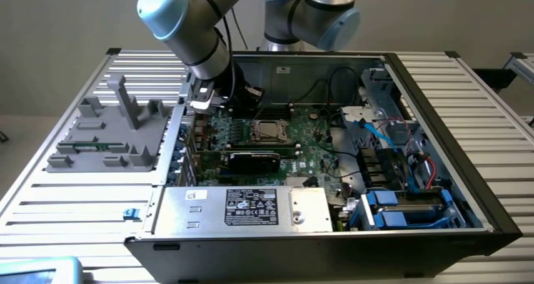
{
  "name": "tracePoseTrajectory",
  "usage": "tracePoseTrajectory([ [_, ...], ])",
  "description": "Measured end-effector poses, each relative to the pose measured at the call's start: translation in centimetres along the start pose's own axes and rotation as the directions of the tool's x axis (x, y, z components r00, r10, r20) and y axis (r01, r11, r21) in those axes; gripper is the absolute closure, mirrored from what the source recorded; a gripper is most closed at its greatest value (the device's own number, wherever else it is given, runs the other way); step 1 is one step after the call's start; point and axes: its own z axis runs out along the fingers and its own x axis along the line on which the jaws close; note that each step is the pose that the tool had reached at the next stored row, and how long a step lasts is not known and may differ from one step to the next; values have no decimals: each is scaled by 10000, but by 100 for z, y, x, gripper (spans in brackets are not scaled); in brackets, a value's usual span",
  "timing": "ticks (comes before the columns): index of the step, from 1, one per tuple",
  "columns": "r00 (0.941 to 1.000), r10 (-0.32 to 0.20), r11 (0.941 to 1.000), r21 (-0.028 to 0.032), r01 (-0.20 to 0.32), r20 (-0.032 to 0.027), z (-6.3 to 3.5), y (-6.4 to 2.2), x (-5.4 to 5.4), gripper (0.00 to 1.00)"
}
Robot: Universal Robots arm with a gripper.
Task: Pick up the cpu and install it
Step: 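Install the first cpu locking lever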
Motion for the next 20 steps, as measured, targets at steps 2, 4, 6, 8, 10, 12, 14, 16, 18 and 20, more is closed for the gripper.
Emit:
tracePoseTrajectory([
  [2, 10000, 0, 10000, 2, 0, -2, 3, -1, 3, 89],
  [4, 10000, 0, 10000, 1, 0, -2, 9, -6, 15, 89],
  [6, 10000, 2, 10000, -1, -2, -3, 15, -10, 26, 89],
  [8, 10000, 4, 10000, -3, -4, -5, 22, -15, 39, 89],
  [10, 10000, 7, 10000, -4, -7, -7, 29, -18, 47, 89],
  [12, 10000, 8, 10000, -8, -8, -9, 35, -20, 55, 89],
  [14, 10000, 10, 10000, -13, -10, -10, 44, -21, 62, 89],
  [16, 10000, 12, 10000, -16, -12, -14, 52, -23, 68, 89],
  [18, 10000, 12, 10000, -23, -12, -16, 59, -24, 76, 89],
  [20, 10000, 13, 10000, -26, -13, -18, 66, -27, 83, 89],
])
